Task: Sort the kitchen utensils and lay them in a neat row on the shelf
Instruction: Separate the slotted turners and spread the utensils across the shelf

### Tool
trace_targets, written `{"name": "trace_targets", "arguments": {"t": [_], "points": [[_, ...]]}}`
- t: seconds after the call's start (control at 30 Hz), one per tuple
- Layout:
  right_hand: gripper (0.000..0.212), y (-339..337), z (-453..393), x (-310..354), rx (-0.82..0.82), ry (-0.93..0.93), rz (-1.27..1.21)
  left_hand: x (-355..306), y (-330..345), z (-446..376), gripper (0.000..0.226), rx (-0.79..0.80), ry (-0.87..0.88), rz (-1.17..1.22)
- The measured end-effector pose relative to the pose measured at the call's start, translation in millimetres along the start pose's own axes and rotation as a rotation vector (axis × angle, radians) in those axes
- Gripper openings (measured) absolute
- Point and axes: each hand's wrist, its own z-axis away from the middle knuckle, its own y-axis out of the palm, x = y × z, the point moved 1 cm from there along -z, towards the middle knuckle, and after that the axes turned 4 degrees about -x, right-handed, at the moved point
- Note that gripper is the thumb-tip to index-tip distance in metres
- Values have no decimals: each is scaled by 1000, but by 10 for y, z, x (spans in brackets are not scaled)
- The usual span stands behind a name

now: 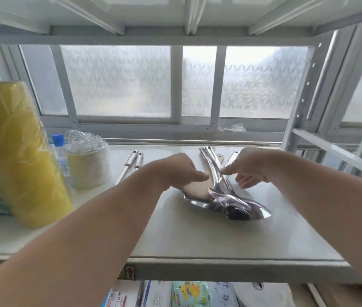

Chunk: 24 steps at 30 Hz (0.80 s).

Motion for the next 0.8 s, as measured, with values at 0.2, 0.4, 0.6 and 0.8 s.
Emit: {"name": "trace_targets", "arguments": {"t": [0.2, 0.4, 0.6, 0.8], "points": [[43, 201, 67, -55, 100, 44, -109, -36, 277, -95, 56, 47, -124, 118], [30, 203, 58, -67, 70, 51, -134, 84, 123, -70, 39, -49, -171, 234], [31, 263, 40, 18, -28, -15, -126, 360, -217, 77, 38, -103, -256, 201], [14, 311, 62, 140, -136, -65, 29, 552, -400, 199, 38, -156, -290, 234]]}}
